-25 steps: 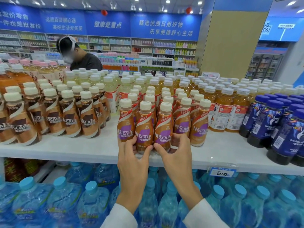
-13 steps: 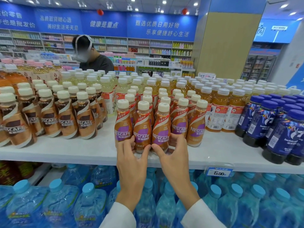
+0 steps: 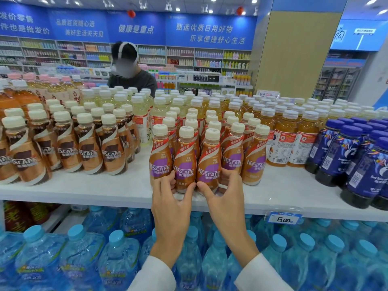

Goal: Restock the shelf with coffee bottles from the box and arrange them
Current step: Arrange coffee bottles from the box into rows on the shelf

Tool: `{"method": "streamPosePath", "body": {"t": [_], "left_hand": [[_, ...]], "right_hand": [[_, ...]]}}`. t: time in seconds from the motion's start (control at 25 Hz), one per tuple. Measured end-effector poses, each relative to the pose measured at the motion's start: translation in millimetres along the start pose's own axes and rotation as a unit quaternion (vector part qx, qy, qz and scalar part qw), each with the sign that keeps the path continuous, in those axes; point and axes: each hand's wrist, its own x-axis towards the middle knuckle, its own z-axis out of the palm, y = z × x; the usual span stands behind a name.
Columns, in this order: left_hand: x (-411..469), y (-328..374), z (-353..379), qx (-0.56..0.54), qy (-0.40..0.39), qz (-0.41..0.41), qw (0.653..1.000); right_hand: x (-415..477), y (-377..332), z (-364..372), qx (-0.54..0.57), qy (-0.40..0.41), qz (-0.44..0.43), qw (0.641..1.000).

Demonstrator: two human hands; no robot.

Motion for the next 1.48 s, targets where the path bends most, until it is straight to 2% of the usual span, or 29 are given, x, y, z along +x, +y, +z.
{"method": "streamPosePath", "body": {"t": [0.2, 0.28, 0.44, 0.64, 1.16, 1.48], "left_hand": [[0.0, 0.4, -0.8, -0.003, -0.009, -0.002, 1.000], [1.4, 2.5, -5.8, -0.037, -0.003, -0.013, 0.999], [17.1, 4.6, -27.8, -0.101, 0.059, -0.056, 0.992], [36.0, -15.2, -40.0, -0.084, -0.003, -0.085, 0.993], [33.4, -12.4, -34.2, -0.080, 0.007, -0.080, 0.994], [31.5, -10.6, -35.9, -0.060, -0.007, -0.082, 0.995]], "right_hand": [[1.1, 1.6, -0.5, -0.006, -0.001, -0.001, 1.000], [1.5, 3.7, -1.3, -0.010, -0.004, -0.001, 1.000], [4.1, 5.4, -5.5, -0.030, -0.024, 0.013, 0.999], [3.5, 4.5, -6.5, -0.025, -0.031, 0.008, 0.999], [2.3, 2.0, -8.8, -0.040, -0.015, 0.005, 0.999], [2.4, 2.7, -9.4, -0.056, -0.034, 0.029, 0.997]]}}
